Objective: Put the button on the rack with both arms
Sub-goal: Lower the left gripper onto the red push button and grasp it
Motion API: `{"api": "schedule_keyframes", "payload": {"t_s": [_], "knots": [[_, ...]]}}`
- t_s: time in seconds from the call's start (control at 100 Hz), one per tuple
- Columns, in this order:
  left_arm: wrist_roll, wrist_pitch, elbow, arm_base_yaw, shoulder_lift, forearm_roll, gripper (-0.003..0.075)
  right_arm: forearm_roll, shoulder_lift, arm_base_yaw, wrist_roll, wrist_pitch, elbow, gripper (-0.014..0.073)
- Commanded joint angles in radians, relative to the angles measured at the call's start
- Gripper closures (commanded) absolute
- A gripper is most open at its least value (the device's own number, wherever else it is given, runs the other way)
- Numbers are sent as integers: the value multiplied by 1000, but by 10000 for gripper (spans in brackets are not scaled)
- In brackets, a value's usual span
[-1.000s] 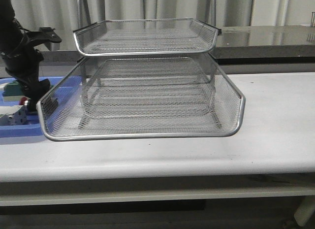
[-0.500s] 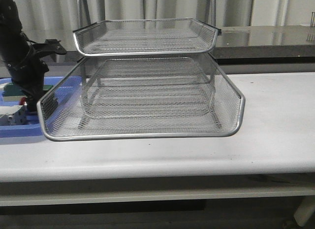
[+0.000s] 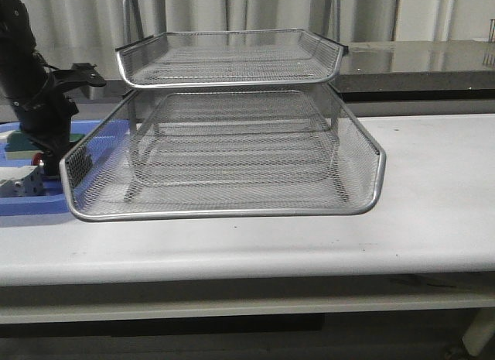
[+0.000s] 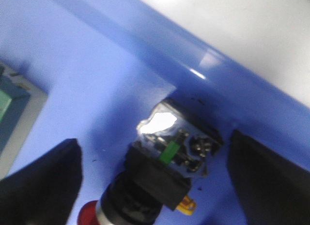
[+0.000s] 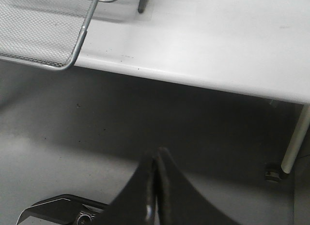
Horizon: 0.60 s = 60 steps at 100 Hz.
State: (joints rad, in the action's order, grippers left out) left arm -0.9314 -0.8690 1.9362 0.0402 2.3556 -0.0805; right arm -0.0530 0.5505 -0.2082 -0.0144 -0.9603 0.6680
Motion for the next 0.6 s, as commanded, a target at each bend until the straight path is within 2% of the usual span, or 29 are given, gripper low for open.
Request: {"api": "schedule_keyframes", "payload": {"t_s": [0.0, 0.15, 0.27, 0.36, 0.59], "knots": [[0, 24, 21, 3, -48, -6, 280, 5, 2, 4, -2, 53, 28, 653], [0, 20, 21, 3, -48, -4, 508, 5, 2, 4, -2, 53, 28, 653], [2, -7, 39, 3, -48, -2, 640, 5, 2, 4, -2, 53, 28, 653], [2, -48, 67, 3, -48, -2, 709, 5, 2, 4, -2, 53, 28, 653], [55, -152, 187, 3, -70, -4, 716, 5, 2, 4, -2, 53, 28, 653]]}}
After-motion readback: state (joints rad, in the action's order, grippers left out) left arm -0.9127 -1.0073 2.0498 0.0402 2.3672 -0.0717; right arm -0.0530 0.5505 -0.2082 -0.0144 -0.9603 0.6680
